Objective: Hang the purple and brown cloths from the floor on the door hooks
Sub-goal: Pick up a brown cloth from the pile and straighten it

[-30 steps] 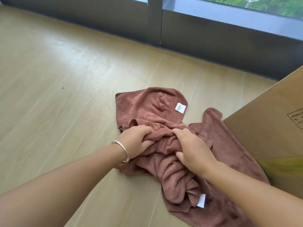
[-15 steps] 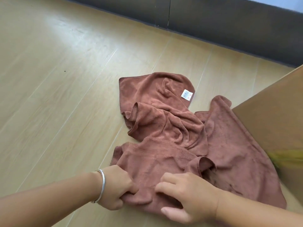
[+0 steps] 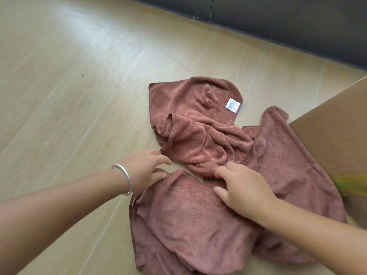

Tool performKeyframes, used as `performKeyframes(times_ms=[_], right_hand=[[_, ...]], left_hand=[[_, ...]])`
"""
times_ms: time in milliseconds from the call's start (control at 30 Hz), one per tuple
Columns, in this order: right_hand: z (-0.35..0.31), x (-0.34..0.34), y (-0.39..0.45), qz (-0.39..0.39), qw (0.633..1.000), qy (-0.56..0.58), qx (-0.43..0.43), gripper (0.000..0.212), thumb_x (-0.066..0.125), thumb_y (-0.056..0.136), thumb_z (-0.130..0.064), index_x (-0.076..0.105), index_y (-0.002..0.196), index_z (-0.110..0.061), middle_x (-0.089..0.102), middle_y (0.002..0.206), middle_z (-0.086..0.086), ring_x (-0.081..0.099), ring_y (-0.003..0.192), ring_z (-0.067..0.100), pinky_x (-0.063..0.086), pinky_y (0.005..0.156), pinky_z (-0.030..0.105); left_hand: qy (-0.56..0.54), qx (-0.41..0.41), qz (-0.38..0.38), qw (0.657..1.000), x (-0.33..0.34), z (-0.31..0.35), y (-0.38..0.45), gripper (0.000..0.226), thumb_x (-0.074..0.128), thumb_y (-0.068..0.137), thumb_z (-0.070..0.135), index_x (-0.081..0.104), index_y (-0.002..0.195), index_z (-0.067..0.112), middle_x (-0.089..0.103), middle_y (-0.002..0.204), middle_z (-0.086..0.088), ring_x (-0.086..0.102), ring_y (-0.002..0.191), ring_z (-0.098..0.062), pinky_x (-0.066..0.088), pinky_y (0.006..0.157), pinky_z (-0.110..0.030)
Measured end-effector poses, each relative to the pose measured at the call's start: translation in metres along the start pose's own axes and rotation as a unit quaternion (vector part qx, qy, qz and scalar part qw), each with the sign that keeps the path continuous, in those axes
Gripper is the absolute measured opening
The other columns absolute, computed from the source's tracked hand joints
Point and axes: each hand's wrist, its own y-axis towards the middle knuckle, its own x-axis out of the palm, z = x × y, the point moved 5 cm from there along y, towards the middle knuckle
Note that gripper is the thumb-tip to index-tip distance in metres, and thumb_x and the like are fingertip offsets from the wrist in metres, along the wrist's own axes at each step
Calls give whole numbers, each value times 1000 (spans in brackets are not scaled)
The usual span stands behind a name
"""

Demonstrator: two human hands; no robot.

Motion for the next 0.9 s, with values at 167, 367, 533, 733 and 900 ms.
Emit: performKeyframes(times_ms=[167, 367, 533, 733, 900], right_hand=[[8, 19, -4, -94, 988, -111, 48, 61, 55, 75, -72, 47, 111, -24, 55, 114, -2, 53, 109, 22, 41, 76, 35], [-9, 38, -15, -140, 982, -122, 15, 34, 58, 87, -41, 49, 115, -23, 57, 117, 2, 56, 110, 25, 39, 82, 36], [-11, 38, -19, -145, 989, -5, 25, 9, 48, 88, -28, 46, 96, -25, 51, 107, 1, 52, 105, 25, 42, 79, 35], [-34, -21, -29, -33, 998, -13, 50, 20, 46, 93, -44, 37, 94, -26, 64, 93, -4, 62, 88, 27, 38, 64, 36], [-92, -111, -47, -19, 999, -3, 29, 11, 52, 90, -33, 47, 90, -24, 62, 91, -5, 60, 88, 27, 45, 67, 36]], left_hand=[[55, 3, -127, 990, 27, 9, 9, 47, 67, 79, 41, 46, 121, 33, 59, 111, 9, 58, 100, -17, 48, 84, -33], [109, 44, -162, 980, 33, 15, 2, 25, 65, 72, 37, 56, 94, 30, 49, 95, 8, 54, 92, -19, 49, 75, -32], [16, 33, -93, 995, 16, 7, -8, 23, 63, 73, 26, 40, 74, 25, 49, 76, 7, 48, 73, -20, 40, 62, -31], [-26, -77, 23, 996, -21, -19, -60, 11, 58, 90, 40, 61, 97, 32, 65, 91, 9, 60, 88, -18, 44, 69, -29], [-75, -145, 127, 978, -89, -29, -156, 17, 50, 95, 33, 67, 98, 33, 68, 89, 8, 60, 85, -19, 36, 61, -28]])
